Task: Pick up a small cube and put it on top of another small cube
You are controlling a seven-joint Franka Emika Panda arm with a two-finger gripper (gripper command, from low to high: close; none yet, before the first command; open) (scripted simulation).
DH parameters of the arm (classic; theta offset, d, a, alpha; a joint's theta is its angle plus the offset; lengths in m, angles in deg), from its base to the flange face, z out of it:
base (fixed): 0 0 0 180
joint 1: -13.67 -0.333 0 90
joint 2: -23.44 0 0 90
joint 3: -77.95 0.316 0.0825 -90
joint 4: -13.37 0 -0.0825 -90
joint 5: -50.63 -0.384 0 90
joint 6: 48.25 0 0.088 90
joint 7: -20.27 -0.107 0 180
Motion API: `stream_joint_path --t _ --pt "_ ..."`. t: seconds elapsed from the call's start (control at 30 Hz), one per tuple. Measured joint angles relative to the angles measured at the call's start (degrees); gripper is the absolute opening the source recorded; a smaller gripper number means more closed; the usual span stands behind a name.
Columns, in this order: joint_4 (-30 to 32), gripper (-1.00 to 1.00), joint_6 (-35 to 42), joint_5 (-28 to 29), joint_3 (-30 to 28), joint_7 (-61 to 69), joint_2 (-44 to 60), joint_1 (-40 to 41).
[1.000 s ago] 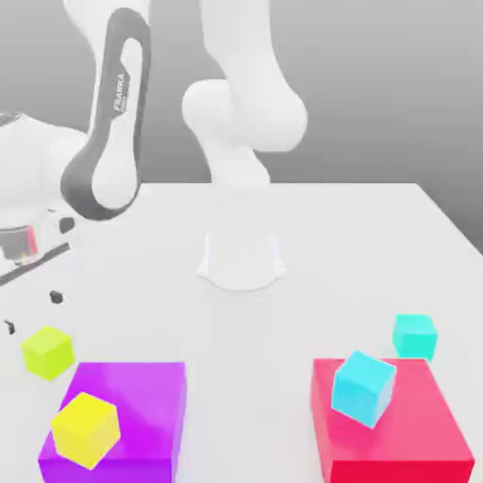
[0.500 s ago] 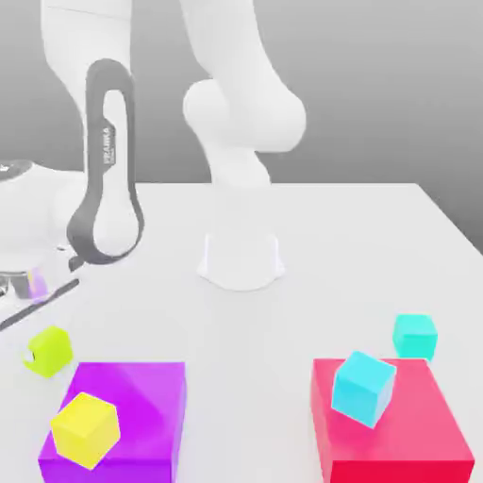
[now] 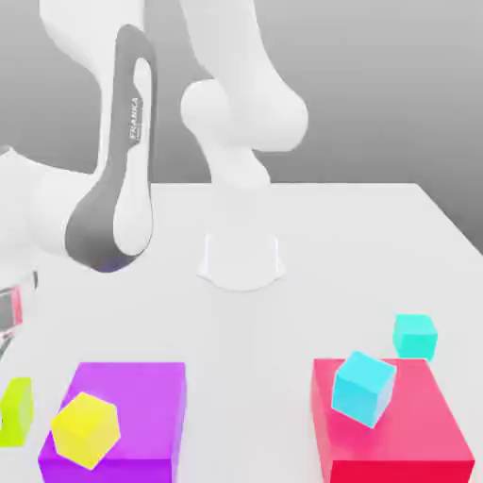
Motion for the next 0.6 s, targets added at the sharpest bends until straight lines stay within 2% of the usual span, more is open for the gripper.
stream_joint_path --t 0.3,0.43,0.6 --pt "-1.52 -1.0 2.16 -0.1 11.19 -4.0 -2.78 -12.33" --pt "2.7 -1.0 3.92 -1.71 15.74 -11.44 -7.23 -18.4" --pt "12.12 -1.0 7.0 -6.4 23.56 -26.6 -15.92 -28.48"
